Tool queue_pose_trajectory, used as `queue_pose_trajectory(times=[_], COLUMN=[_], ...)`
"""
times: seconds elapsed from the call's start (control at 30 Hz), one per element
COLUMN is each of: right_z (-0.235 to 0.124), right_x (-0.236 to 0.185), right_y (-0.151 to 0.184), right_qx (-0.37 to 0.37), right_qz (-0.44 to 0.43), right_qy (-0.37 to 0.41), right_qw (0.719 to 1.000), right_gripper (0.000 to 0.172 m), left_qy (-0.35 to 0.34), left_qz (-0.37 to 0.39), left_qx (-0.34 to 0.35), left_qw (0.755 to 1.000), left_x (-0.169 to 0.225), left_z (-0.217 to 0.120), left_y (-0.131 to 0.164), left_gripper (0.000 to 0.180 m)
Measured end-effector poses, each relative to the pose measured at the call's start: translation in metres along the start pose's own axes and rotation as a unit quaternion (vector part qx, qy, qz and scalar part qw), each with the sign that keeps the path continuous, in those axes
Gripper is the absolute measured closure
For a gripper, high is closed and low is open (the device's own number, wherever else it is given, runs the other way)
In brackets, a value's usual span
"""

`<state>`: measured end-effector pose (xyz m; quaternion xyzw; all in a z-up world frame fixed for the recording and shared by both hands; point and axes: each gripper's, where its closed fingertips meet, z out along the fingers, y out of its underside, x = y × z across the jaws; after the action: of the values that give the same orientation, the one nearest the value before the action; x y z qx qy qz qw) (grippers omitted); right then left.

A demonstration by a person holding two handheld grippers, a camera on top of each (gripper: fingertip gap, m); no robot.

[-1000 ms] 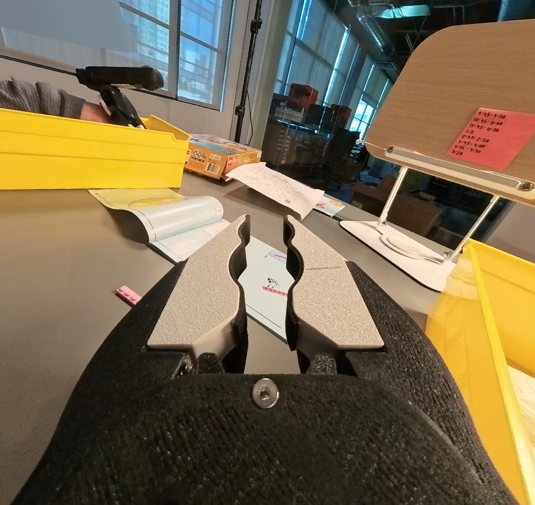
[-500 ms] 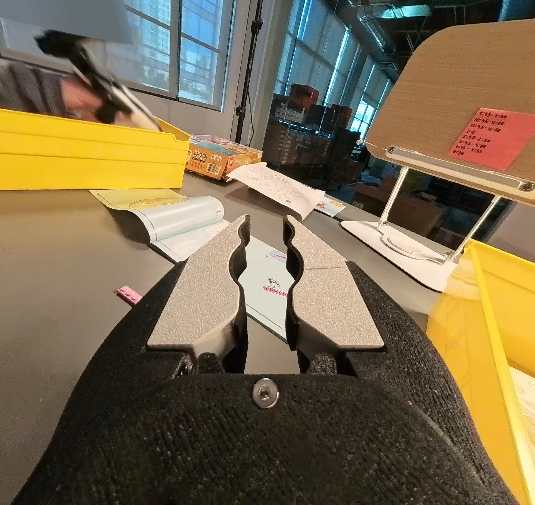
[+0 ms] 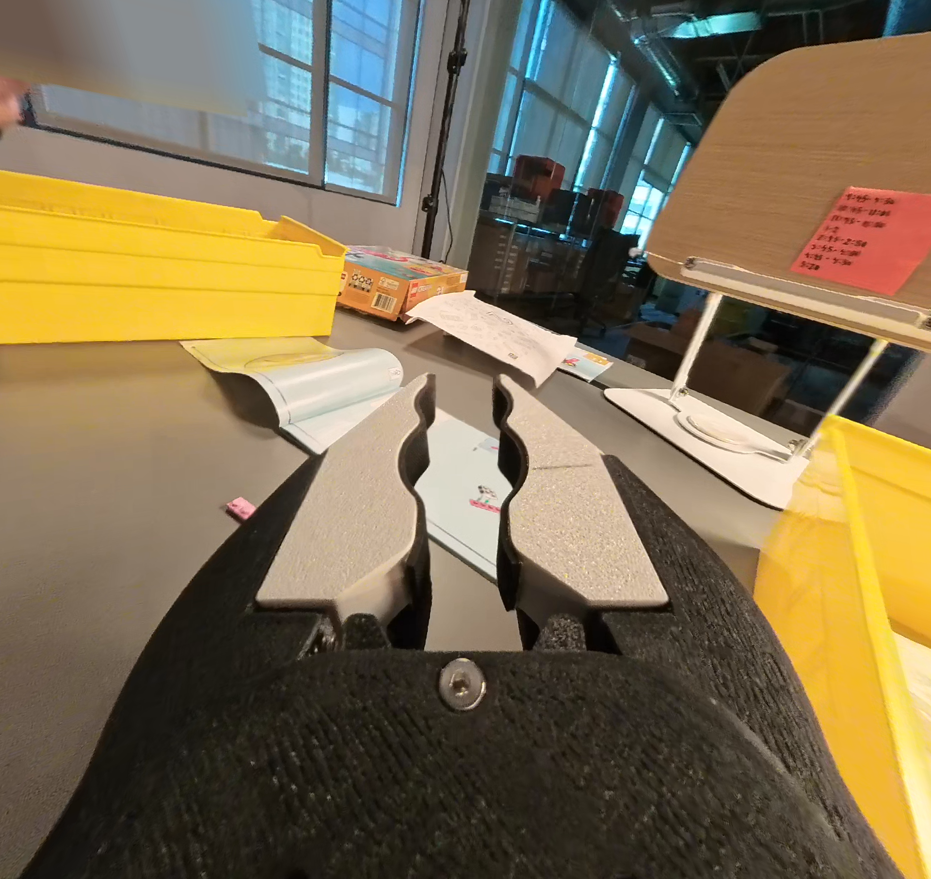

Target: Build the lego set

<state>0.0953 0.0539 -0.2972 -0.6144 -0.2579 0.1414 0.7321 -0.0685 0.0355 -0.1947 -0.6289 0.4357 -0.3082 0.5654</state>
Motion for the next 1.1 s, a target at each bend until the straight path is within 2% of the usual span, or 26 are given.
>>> queue_pose_trajectory(times=[0.03, 0.1, 0.2, 0.3, 0.4, 0.77, 1.1], right_z=[0.000, 0.000, 0.000, 0.000, 0.000, -0.001, 0.000], right_x=[0.002, 0.002, 0.000, -0.002, -0.003, -0.002, -0.005], right_y=[0.000, 0.001, 0.001, 0.001, 0.001, 0.000, 0.000], right_qx=[0.000, -0.003, -0.002, -0.003, -0.005, 0.000, -0.002], right_qz=[0.005, 0.007, -0.001, -0.006, -0.006, -0.001, -0.009], right_qy=[0.004, 0.004, 0.002, -0.004, -0.007, -0.009, -0.015], right_qw=[1.000, 1.000, 1.000, 1.000, 1.000, 1.000, 1.000], right_gripper=[0.151, 0.151, 0.151, 0.151, 0.151, 0.151, 0.151], left_qy=[0.032, 0.073, 0.061, 0.067, 0.077, 0.109, 0.132], left_qz=[-0.021, -0.043, -0.010, 0.015, 0.016, -0.005, 0.001], left_qx=[0.004, -0.034, -0.102, -0.162, -0.193, -0.229, -0.195], left_qw=[0.999, 0.996, 0.993, 0.984, 0.978, 0.967, 0.972], left_x=[0.020, 0.049, 0.059, 0.062, 0.061, 0.052, 0.033], left_z=[0.015, 0.045, 0.074, 0.084, 0.085, 0.074, 0.092], left_y=[0.005, 0.031, 0.077, 0.112, 0.132, 0.166, 0.167], left_gripper=[0.166, 0.166, 0.166, 0.166, 0.166, 0.165, 0.166])
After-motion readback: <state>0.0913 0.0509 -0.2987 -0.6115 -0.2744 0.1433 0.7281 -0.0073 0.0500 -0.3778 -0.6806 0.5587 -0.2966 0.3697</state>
